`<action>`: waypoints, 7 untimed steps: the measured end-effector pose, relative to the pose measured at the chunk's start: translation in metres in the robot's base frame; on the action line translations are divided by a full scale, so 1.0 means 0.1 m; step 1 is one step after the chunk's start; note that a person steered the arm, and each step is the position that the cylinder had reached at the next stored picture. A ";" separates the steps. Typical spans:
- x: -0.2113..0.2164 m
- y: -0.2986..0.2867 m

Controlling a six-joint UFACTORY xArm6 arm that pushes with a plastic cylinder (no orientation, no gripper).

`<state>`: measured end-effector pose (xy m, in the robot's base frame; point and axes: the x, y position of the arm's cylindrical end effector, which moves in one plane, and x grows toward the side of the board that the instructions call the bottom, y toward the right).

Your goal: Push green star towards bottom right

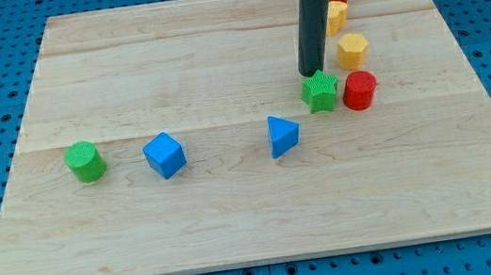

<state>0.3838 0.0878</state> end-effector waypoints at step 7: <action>0.36 0.46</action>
